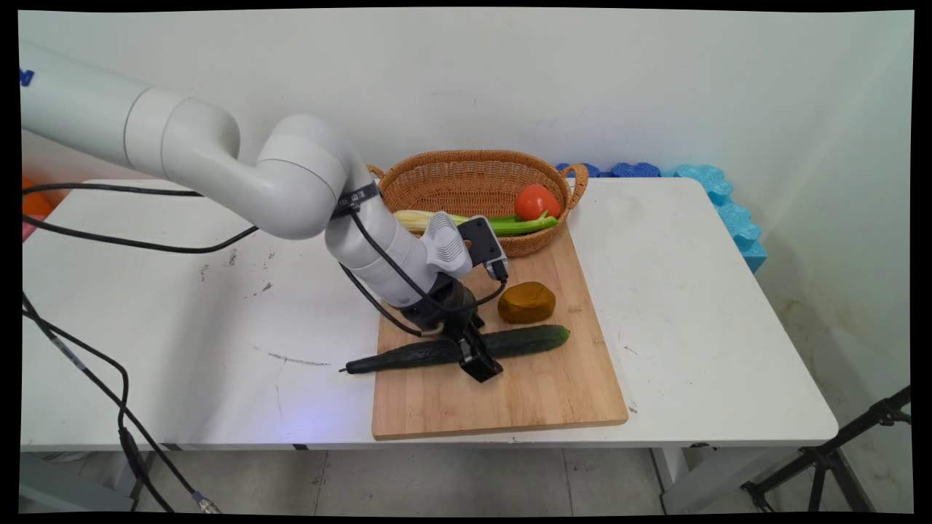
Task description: Pick up the cucumber from the cutting board, then place the picked object in the vegetable basket
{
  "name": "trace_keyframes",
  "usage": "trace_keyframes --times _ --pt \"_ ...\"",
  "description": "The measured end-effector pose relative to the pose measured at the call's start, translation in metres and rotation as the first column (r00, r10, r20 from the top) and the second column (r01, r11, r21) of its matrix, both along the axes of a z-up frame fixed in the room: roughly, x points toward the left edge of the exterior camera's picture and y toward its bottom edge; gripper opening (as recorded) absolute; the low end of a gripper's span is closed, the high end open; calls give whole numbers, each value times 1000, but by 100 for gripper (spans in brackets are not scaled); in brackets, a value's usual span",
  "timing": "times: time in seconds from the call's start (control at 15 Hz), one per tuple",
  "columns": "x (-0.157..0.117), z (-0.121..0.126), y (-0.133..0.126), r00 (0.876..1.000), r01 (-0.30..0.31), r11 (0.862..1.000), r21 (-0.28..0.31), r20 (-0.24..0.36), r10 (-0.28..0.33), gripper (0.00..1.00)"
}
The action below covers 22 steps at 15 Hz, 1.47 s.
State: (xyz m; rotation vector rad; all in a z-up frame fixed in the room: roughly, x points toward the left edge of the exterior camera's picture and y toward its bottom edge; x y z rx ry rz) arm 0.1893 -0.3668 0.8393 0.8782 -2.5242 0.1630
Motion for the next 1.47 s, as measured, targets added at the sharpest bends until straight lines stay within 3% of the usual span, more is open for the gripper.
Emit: trace_keyframes --times 0.07,0.53,0.8,1.07,1.47 --pt "0 -1 0 1000 1 1000 -1 -1 -1 0" --pt "0 0 0 1000 13 1000 -8 -8 -13 0" --pt "0 12 3 1000 17 1000 -20 -22 -18 0" --pt "3 39 7 999 11 999 -39 -44 -13 0" --pt "23 103 3 998 13 997 -70 -53 -17 0"
